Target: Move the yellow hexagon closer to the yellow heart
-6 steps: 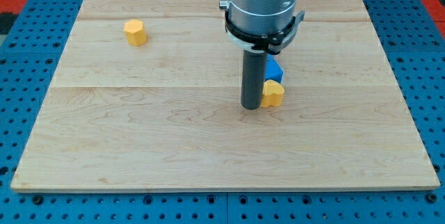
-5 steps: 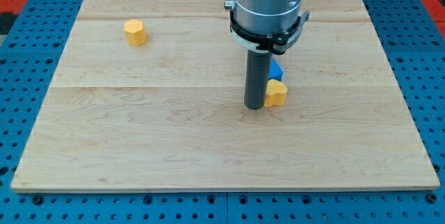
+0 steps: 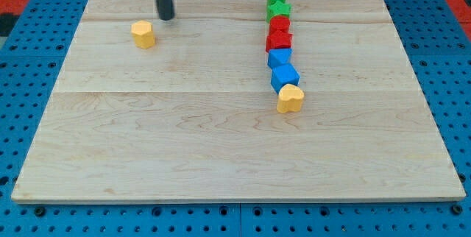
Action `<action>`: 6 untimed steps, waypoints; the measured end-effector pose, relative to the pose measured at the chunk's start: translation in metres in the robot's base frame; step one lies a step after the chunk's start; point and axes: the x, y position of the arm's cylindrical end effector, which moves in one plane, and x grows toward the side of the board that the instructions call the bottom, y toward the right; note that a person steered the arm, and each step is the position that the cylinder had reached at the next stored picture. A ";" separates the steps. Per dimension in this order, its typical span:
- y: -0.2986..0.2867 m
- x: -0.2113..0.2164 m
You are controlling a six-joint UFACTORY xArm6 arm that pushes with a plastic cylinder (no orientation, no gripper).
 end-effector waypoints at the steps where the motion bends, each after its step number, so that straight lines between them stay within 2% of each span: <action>1: -0.025 0.013; 6: 0.021 0.144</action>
